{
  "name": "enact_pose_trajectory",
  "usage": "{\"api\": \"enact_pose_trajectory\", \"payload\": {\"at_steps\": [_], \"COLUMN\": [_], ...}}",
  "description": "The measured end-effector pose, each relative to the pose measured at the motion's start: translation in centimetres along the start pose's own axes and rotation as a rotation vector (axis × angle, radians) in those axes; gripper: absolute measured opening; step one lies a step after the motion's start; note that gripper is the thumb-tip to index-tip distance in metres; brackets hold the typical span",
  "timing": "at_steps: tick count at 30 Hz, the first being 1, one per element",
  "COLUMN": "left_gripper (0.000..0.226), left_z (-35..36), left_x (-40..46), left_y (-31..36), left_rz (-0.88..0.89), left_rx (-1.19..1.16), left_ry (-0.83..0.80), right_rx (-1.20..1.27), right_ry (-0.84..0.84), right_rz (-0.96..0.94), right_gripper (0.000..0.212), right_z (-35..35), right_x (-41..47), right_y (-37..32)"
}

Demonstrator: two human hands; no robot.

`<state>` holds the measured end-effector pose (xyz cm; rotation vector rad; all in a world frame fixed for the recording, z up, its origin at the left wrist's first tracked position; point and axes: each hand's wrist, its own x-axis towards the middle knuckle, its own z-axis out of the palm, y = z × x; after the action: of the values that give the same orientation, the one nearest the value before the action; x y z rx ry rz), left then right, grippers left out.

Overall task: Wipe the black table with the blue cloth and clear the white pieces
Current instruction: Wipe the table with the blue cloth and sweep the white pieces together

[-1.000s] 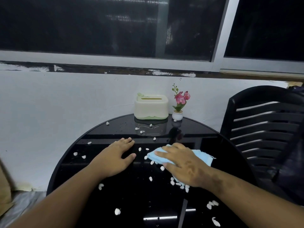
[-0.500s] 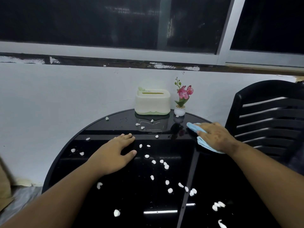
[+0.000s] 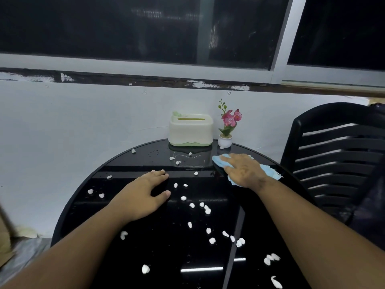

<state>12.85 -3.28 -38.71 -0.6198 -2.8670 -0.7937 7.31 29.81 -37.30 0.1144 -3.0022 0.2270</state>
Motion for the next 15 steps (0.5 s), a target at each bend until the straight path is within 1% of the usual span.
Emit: {"api": "enact_pose_trajectory", "payload": {"at_steps": [8,12,15], "left_gripper": [0.059,0.059,0.059], "left_z": [-0.3,-0.4,-0.4], "left_x": [-0.6,-0.8,-0.9], "left_y": [0.7,1.0,1.0], "left_rz": [0.004,0.005,0.006], "left_rx": [0.024,0.029,0.025], "left_ry": [-0.021,-0.03,-0.029], "right_rx": [0.015,0.107,0.151], "right_ry": [-0.036,-0.055,-0.124], "right_rz": [-0.172,-0.274,-0.331], "right_gripper": [0.047,0.046,0.045], "right_z": [-0.8,-1.6,-1.6], "right_x": [-6.0,-10.6,-12.9], "right_y": [-3.7,-5.4,-5.3]}}
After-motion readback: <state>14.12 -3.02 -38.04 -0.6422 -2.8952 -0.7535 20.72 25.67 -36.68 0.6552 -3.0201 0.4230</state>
